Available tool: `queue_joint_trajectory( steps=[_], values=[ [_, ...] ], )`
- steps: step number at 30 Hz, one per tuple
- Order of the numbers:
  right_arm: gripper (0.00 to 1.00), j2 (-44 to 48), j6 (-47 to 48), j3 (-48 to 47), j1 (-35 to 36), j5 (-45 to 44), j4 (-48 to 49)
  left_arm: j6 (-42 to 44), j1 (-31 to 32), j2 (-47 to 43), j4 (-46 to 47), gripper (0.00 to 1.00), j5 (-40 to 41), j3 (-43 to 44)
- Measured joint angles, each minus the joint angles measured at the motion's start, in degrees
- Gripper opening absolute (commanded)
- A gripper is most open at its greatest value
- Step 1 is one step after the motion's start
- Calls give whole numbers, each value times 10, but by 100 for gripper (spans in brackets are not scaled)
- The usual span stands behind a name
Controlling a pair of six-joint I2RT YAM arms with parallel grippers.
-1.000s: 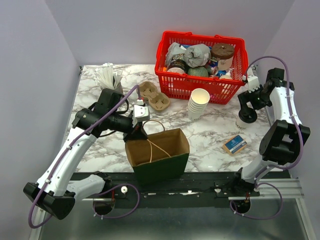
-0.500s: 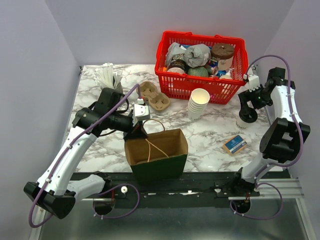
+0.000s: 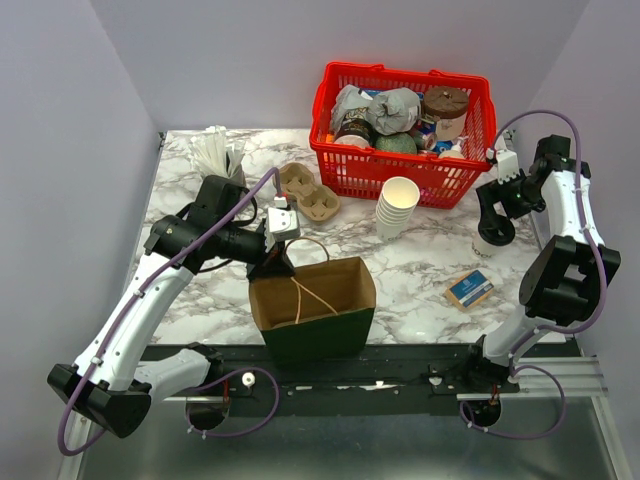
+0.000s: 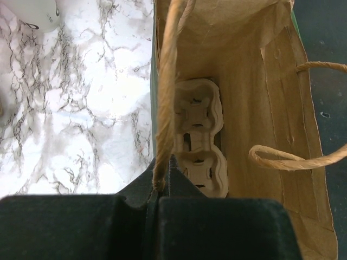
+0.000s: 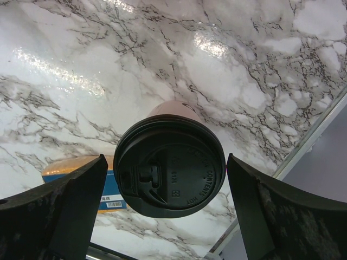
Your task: Pack the takeout coffee
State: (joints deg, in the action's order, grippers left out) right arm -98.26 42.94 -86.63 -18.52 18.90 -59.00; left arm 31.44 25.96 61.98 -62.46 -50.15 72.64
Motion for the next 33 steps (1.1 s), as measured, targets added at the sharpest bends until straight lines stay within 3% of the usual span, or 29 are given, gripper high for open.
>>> queue_joint_trajectory(
  steps=[15, 23, 33],
  values=[
    [100, 1, 1, 1, -19, 15, -10, -6, -8, -2, 0, 0, 0, 0],
    [100, 31, 8, 59, -39, 44, -23, -8, -11, -3, 2, 0, 0, 0],
    [100, 30, 7, 66, -39, 61, -24, -11, -14, -3, 3, 0, 0, 0]
  ],
)
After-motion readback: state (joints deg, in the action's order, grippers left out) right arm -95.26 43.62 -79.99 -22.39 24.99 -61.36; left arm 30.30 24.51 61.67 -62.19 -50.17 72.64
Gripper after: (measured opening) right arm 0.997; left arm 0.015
